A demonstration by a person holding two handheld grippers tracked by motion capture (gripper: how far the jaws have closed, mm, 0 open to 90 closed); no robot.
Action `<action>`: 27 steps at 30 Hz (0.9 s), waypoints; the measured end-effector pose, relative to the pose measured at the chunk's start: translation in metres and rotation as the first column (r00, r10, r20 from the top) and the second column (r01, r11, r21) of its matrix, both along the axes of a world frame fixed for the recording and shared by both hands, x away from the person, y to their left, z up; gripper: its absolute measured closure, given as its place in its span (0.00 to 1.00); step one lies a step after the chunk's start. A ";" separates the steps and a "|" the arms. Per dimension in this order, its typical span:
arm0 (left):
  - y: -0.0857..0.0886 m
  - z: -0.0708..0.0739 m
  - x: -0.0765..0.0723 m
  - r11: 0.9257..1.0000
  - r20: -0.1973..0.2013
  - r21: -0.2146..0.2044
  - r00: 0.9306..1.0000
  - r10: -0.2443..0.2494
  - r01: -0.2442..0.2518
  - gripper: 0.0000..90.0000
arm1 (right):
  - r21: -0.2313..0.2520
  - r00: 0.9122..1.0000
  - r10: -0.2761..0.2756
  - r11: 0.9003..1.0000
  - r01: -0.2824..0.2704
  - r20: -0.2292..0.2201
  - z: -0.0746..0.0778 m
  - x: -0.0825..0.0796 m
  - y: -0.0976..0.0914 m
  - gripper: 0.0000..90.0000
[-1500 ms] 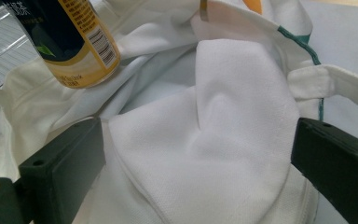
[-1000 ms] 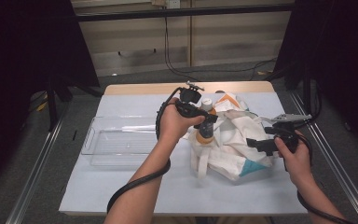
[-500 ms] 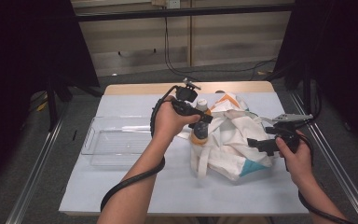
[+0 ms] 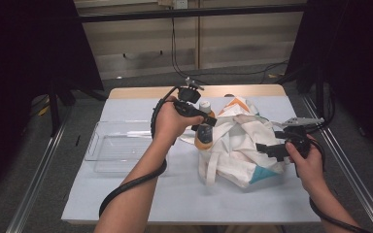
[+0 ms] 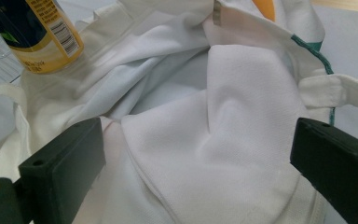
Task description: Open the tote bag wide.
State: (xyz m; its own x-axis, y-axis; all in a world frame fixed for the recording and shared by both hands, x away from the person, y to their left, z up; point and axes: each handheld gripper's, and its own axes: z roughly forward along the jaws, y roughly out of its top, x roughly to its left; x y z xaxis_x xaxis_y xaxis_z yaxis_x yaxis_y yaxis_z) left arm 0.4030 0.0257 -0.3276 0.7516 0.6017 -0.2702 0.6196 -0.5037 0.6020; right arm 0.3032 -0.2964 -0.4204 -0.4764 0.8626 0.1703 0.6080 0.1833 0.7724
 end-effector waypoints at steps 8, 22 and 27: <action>0.007 0.005 0.002 1.000 -0.005 0.003 1.000 0.021 -0.021 0.33 | 0.003 1.000 0.006 1.000 -0.006 -0.002 -0.001 0.001 0.001 0.03; 0.021 0.007 0.007 0.999 -0.026 0.029 0.999 0.023 -0.023 0.33 | 0.003 1.000 0.015 1.000 -0.015 -0.005 0.000 0.001 0.003 0.03; 0.022 0.009 0.009 0.999 -0.023 0.036 1.000 0.019 -0.018 0.33 | 0.003 1.000 0.013 1.000 -0.013 -0.006 0.000 0.001 0.002 0.03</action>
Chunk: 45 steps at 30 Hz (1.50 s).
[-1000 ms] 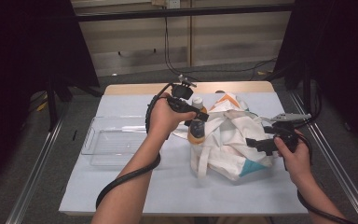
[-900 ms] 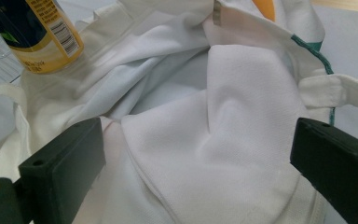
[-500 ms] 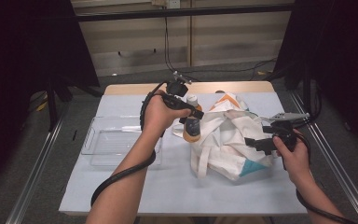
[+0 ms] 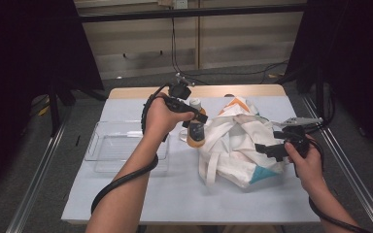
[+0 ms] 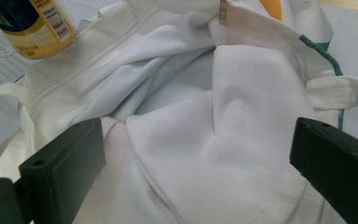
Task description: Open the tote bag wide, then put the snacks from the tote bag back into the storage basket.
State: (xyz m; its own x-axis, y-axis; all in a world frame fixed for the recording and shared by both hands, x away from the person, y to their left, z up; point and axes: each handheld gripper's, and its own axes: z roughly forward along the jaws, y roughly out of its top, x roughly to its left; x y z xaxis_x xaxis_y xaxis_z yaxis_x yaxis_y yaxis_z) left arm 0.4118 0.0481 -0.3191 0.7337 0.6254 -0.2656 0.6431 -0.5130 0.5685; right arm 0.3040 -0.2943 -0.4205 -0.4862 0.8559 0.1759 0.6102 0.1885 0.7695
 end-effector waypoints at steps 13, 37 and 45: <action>0.003 0.012 0.000 1.000 -0.008 -0.004 1.000 0.013 -0.013 0.33 | 0.002 1.000 -0.006 1.000 0.006 0.002 0.001 -0.003 -0.003 0.03; 0.019 0.030 0.008 0.998 -0.024 0.029 0.998 0.053 -0.052 0.33 | 0.000 1.000 -0.003 1.000 0.003 0.001 0.001 -0.003 -0.003 0.03; 0.024 0.037 0.011 0.997 -0.025 0.037 0.997 0.066 -0.066 0.33 | 0.006 1.000 -0.004 1.000 0.004 0.001 0.001 -0.003 -0.003 0.03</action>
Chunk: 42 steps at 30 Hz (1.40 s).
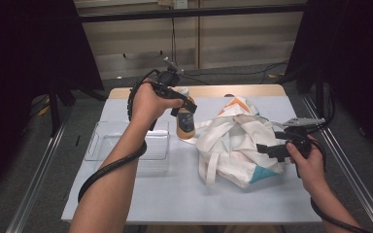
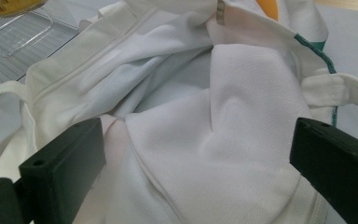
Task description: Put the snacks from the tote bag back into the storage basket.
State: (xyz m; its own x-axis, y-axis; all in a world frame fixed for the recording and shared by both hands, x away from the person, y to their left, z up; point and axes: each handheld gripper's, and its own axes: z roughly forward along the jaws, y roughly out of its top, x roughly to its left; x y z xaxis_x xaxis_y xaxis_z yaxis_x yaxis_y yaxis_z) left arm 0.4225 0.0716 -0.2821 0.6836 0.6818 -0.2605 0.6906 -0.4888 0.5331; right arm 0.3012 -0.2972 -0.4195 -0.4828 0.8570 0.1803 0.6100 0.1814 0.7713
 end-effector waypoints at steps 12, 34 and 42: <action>0.009 0.008 0.002 1.000 -0.002 0.013 1.000 0.013 -0.013 0.33 | 0.001 1.000 -0.002 1.000 0.002 -0.005 0.000 0.000 -0.001 0.03; 0.035 0.017 0.007 0.998 -0.004 0.014 0.998 0.068 -0.068 0.33 | 0.005 1.000 -0.004 1.000 0.004 -0.007 0.000 0.001 0.000 0.03; 0.045 0.014 0.008 0.995 -0.016 0.035 0.996 0.093 -0.092 0.33 | 0.000 1.000 0.002 1.000 -0.002 -0.004 0.000 0.000 0.001 0.03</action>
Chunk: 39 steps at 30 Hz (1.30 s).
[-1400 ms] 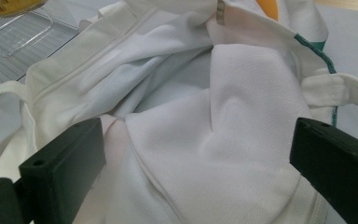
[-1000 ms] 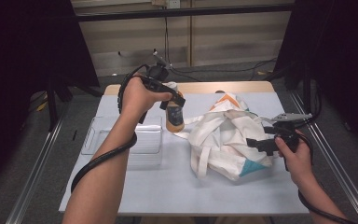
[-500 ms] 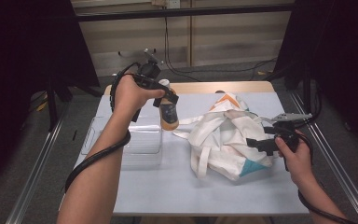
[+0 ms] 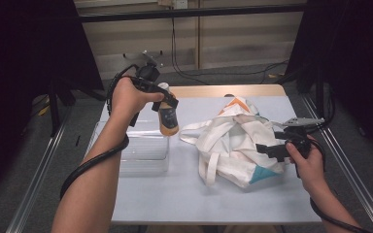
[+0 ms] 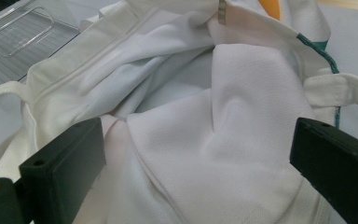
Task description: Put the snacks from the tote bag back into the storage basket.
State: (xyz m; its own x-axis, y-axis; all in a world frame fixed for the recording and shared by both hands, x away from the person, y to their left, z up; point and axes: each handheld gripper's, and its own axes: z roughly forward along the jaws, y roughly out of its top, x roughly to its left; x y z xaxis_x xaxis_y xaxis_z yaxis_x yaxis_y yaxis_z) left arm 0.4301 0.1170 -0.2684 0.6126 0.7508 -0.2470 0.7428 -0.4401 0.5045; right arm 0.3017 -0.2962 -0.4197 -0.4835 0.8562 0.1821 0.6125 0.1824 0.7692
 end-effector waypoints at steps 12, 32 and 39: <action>0.014 -0.006 0.003 0.999 -0.015 0.032 1.000 0.021 -0.020 0.33 | -0.002 1.000 0.007 1.000 -0.007 0.000 -0.001 0.000 0.002 0.03; 0.027 -0.021 0.008 0.996 -0.041 0.076 0.998 0.056 -0.053 0.33 | 0.005 1.000 0.008 1.000 -0.008 -0.004 -0.001 0.000 0.000 0.03; 0.030 -0.028 0.010 0.995 -0.049 0.083 0.997 0.068 -0.063 0.33 | 0.006 1.000 0.003 1.000 -0.003 -0.007 -0.002 0.000 -0.002 0.03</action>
State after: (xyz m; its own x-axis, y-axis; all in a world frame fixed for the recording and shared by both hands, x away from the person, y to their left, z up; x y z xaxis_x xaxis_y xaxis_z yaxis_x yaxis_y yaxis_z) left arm 0.4405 0.1470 -0.2966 0.5495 0.8077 -0.2136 0.7954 -0.4275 0.4297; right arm 0.3016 -0.2982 -0.4215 -0.4844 0.8538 0.1910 0.6177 0.1792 0.7657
